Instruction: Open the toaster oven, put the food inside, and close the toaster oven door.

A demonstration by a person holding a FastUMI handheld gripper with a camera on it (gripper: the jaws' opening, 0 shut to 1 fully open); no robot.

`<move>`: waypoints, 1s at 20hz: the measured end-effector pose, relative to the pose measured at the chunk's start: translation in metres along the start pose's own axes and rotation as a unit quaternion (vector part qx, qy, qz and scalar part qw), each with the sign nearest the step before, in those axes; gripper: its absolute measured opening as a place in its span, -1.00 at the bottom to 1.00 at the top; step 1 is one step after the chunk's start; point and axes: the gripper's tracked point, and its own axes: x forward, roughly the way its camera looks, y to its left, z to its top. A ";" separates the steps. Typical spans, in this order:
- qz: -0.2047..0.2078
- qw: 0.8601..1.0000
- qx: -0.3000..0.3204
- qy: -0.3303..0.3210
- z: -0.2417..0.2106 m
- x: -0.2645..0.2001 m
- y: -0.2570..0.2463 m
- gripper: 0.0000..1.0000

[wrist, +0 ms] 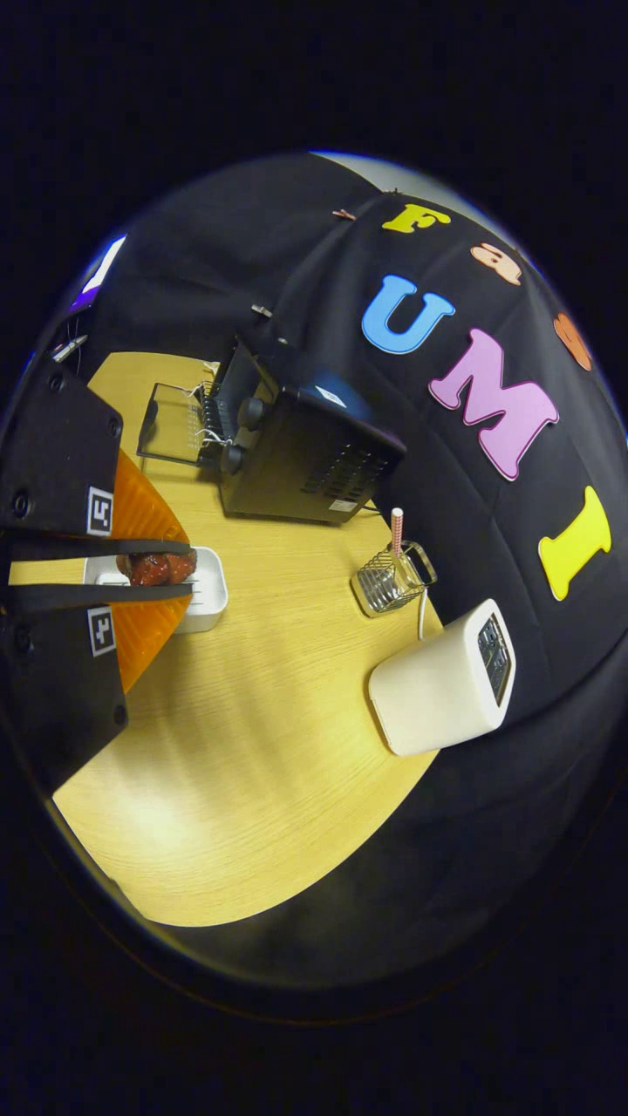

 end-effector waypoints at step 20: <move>0.046 0.988 0.096 -0.116 -0.062 -0.032 0.200 -0.71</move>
